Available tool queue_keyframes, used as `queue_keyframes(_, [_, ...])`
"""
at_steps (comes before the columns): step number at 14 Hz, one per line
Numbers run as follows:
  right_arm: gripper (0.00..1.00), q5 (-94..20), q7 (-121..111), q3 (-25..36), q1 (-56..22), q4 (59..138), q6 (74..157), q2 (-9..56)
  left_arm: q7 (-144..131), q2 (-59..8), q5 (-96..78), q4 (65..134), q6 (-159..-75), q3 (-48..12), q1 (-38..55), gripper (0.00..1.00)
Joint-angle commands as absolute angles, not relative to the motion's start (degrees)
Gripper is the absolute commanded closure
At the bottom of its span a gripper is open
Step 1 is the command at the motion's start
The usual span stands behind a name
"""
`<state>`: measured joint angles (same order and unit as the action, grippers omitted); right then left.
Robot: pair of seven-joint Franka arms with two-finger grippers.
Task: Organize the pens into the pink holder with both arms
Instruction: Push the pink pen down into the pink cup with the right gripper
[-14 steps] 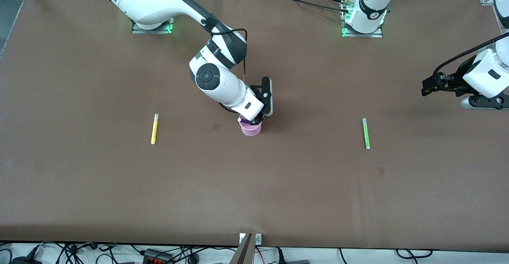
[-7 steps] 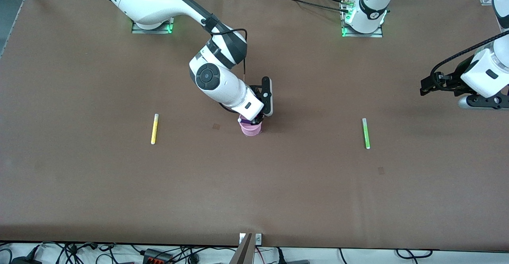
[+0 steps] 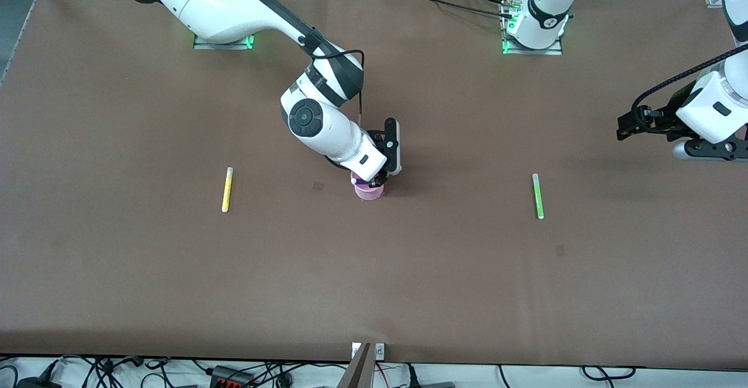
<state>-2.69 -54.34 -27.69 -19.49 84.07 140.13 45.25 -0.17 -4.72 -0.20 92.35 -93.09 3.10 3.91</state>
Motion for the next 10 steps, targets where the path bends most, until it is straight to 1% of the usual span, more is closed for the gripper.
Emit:
queue_keyframes(1, [0.99,-2.7,-55.4,-28.0,-19.0,84.4,140.6,45.1,0.7,-3.9,0.6,92.3,-92.2,3.5,4.7,0.00])
queue_keyframes(4, [0.99,-2.6,-55.5,-28.0,-18.5,84.7,140.6,45.1,0.8,-3.9,0.6,92.3,-92.2,3.5,4.6,0.00])
queue_keyframes(5, [0.96,-2.7,-55.7,-28.0,-18.4,85.2,140.6,45.1,0.7,-3.9,0.6,92.3,-92.2,3.5,4.7,0.00])
queue_keyframes(6, [0.69,-2.7,-55.7,-28.0,-18.4,85.3,140.7,45.1,0.8,-3.9,0.6,92.3,-92.2,3.5,4.6,0.00])
queue_keyframes(7, [0.17,-2.6,-55.8,-28.0,-18.1,85.3,140.6,45.1,0.8,-3.9,0.6,92.3,-92.2,3.5,4.6,0.00])
queue_keyframes(8, [0.00,-2.7,-55.9,-28.1,-18.0,85.3,140.5,45.0,0.8,-3.9,0.6,92.3,-92.1,3.5,4.6,0.00])
queue_keyframes(10, [0.00,-2.7,-55.6,-28.2,-17.9,85.3,140.4,44.8,0.9,-3.9,0.6,92.3,-92.1,3.5,4.5,0.00])
